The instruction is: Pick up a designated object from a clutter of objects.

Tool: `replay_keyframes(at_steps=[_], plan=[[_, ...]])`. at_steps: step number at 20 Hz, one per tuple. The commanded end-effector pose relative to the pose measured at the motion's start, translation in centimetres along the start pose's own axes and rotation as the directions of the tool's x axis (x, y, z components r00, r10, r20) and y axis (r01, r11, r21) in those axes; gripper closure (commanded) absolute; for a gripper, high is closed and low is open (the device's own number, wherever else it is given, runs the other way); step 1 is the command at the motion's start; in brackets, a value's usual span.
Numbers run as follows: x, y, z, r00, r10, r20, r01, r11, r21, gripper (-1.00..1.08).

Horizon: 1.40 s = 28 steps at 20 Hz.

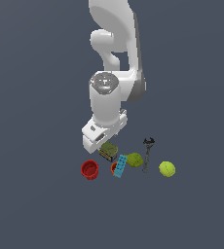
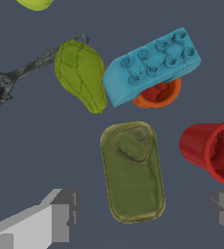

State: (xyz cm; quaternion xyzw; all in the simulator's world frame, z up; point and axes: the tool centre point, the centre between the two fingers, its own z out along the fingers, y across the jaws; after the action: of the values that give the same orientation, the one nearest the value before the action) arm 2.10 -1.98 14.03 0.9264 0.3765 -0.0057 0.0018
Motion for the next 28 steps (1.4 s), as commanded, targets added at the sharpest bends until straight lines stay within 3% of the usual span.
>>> replay_keyframes(at_steps=[1,11,19,28], plan=[[0.0,0.1,1.0,0.999,-0.049,-0.004,0.049,0.999,-0.001,-0.92],[-0.2,0.1,3.1,0.989,-0.149,-0.011,0.149,0.989,-0.003,-0.92],[-0.2,0.1,3.7,0.989,-0.15,-0.011,0.15,0.989,-0.002,-0.92],[-0.2,0.0,7.5,0.988,-0.154,-0.012,0.154,0.988,-0.003,-0.92]])
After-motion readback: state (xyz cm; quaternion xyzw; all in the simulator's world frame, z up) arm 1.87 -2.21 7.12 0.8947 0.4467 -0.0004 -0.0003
